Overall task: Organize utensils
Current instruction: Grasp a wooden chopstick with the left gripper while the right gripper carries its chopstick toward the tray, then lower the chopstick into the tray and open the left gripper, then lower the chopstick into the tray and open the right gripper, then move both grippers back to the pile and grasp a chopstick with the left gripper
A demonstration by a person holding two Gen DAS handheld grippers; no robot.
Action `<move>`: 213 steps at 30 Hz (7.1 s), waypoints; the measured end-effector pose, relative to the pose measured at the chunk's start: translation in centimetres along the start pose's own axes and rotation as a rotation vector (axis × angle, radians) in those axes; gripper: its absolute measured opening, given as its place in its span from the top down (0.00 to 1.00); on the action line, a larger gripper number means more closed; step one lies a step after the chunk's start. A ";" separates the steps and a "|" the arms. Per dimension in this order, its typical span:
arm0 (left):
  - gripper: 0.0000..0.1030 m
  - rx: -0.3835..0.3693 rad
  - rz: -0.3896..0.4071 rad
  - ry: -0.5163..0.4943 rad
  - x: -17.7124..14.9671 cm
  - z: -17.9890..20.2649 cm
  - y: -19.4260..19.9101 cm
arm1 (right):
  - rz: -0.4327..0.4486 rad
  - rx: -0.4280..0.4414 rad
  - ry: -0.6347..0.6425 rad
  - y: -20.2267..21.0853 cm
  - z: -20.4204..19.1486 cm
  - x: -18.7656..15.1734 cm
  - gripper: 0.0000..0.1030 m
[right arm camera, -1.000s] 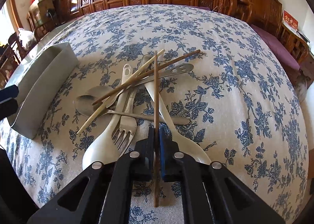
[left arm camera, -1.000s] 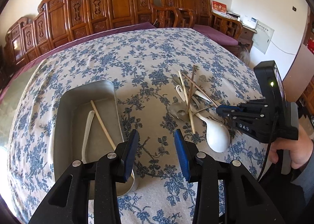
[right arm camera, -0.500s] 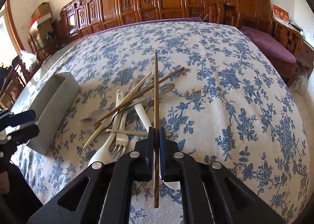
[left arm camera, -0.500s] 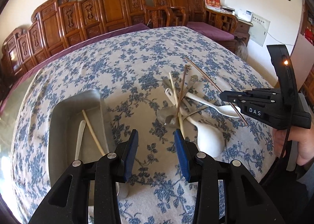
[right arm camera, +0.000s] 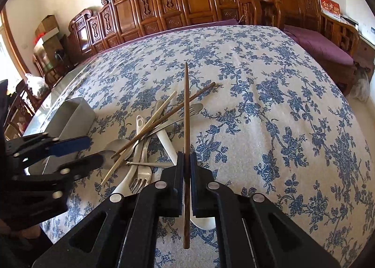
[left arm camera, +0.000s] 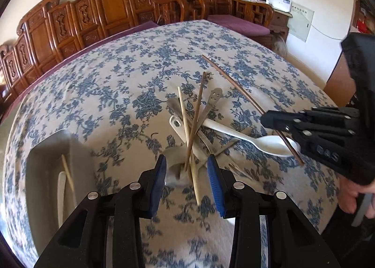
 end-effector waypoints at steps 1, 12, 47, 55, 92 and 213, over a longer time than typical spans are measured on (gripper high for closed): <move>0.70 -0.007 -0.005 0.002 0.2 0.0 -0.4 | 0.000 0.006 -0.001 0.0 -0.1 0.0 0.94; 0.85 -0.036 -0.067 0.011 1.7 -0.2 -4.2 | -0.004 0.038 -0.027 -0.3 0.2 0.2 0.94; 0.97 -0.031 0.117 0.118 -2.6 -3.5 8.2 | 0.009 0.007 0.079 0.3 -2.7 -0.4 0.94; 0.97 0.007 0.150 0.179 -5.0 -6.5 11.2 | 0.018 0.043 0.111 0.8 -4.7 -0.7 0.94; 0.96 0.114 0.071 0.330 -11.7 -14.8 7.0 | 0.012 0.083 0.234 2.4 -12.6 -2.4 0.94; 0.66 -0.106 -0.030 0.117 -3.1 -1.4 0.6 | 0.007 -0.007 0.047 -0.1 -0.9 -0.5 0.74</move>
Point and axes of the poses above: each gripper's, at about its wrist camera, not at the fingertips, and y roughly against the way its jaws point, z to its right, x to its top, the point moved 10 cm from there along -y, roughly the way its jaws point, and after that the axes turned 13 degrees about -z, right-handed, at the moved point
